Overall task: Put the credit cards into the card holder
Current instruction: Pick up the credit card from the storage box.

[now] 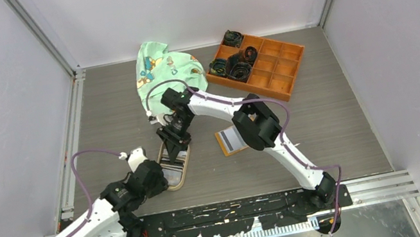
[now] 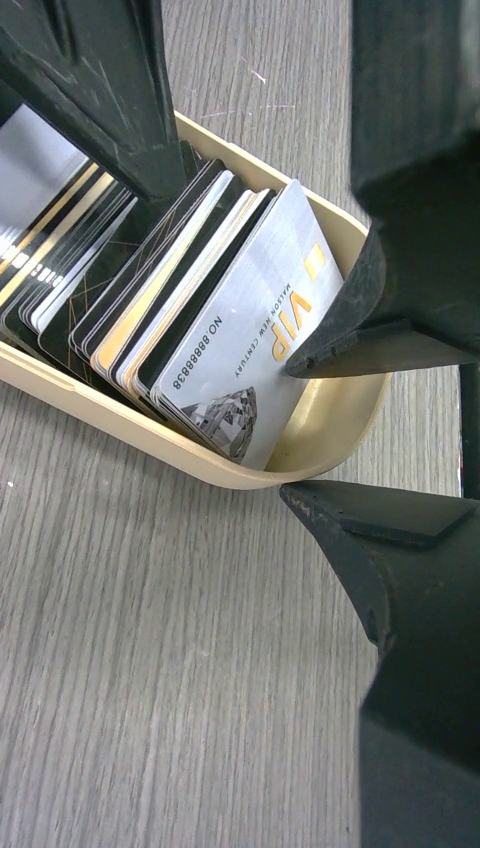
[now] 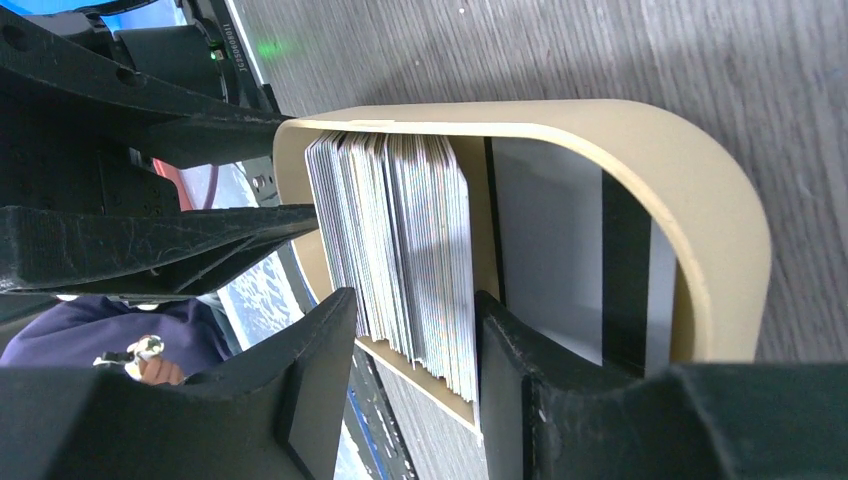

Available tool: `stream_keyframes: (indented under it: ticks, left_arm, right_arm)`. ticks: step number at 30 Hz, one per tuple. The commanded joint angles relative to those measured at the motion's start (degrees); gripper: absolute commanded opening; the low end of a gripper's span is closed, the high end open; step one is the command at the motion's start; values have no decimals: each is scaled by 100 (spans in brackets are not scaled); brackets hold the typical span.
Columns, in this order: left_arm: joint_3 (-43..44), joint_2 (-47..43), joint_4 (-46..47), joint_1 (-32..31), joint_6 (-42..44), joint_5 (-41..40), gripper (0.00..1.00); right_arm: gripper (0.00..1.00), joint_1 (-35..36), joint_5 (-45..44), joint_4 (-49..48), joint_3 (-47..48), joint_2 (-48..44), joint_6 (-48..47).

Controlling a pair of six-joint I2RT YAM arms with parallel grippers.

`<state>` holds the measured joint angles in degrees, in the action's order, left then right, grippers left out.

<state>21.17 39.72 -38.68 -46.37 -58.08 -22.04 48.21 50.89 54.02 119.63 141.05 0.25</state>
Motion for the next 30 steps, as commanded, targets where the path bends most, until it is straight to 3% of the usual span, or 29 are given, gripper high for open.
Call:
stream_keyframes:
  ticks: [1, 19, 30]
  left_arm:
    - [113, 37, 290, 23, 17, 50, 43]
    - [116, 83, 324, 23, 38, 85, 42]
    - [188, -103, 232, 22, 58, 43, 41]
  right_arm:
    - [51, -42, 68, 54, 269, -535, 72]
    - [43, -211, -423, 67, 280, -658, 63]
    - [14, -224, -1450, 11, 202, -853, -254]
